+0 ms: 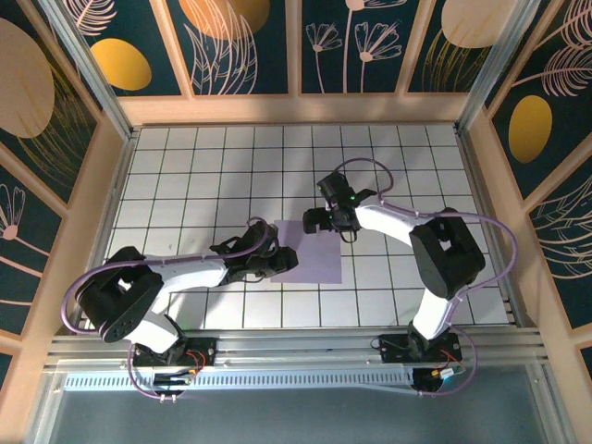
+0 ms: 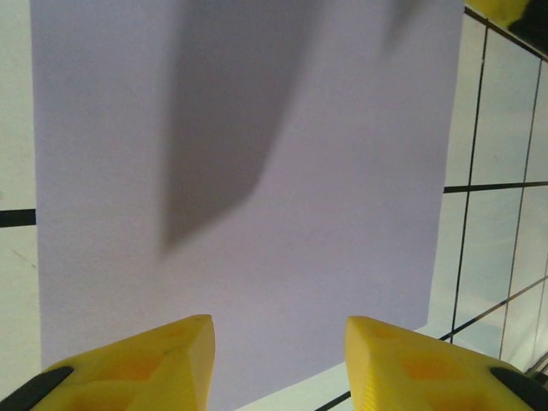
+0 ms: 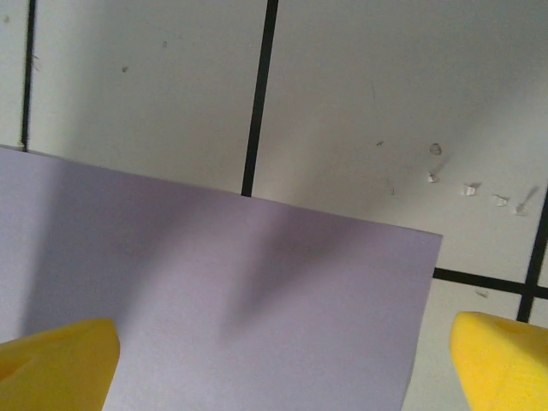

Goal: Fold a paper plane with a square sheet of paper (fold left side to right side)

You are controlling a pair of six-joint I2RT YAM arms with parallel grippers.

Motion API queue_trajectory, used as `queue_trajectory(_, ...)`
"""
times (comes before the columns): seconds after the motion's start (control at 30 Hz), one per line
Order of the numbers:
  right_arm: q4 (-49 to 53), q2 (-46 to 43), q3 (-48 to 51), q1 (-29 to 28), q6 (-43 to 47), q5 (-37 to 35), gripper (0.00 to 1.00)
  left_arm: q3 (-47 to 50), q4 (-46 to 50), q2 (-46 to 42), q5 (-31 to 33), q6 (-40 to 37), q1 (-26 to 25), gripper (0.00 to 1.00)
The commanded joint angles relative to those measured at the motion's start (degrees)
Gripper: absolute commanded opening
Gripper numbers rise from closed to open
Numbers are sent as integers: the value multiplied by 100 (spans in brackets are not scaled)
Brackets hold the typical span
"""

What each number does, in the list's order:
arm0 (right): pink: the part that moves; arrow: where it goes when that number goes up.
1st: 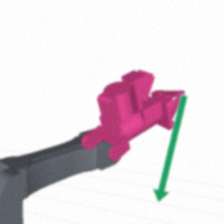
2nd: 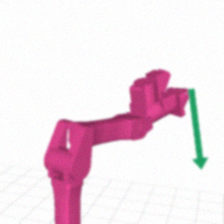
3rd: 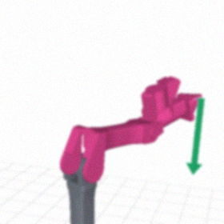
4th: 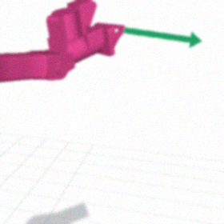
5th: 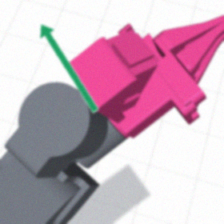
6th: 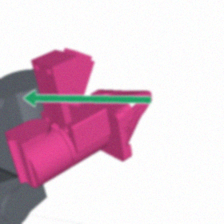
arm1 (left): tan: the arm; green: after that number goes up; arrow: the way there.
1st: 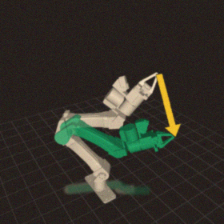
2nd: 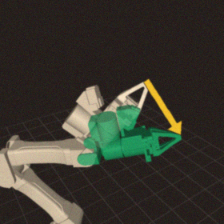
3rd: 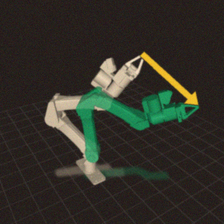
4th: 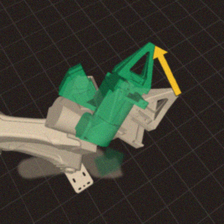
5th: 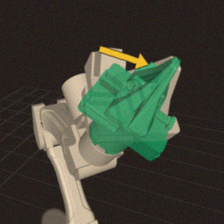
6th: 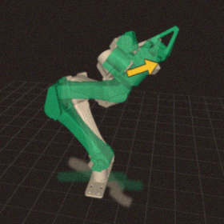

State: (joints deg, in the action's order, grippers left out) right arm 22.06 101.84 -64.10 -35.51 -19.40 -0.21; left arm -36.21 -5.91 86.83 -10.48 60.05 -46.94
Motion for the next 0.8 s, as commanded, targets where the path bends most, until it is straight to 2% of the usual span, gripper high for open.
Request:
queue_trajectory(0.0,158,181,-174,-65,85,-254,99,-168,314,111,-69,41,9,42)
queue_trajectory(0.77,525,503,-261,-480,138,-318,99,-299,427,539,72,-26,-123,36)
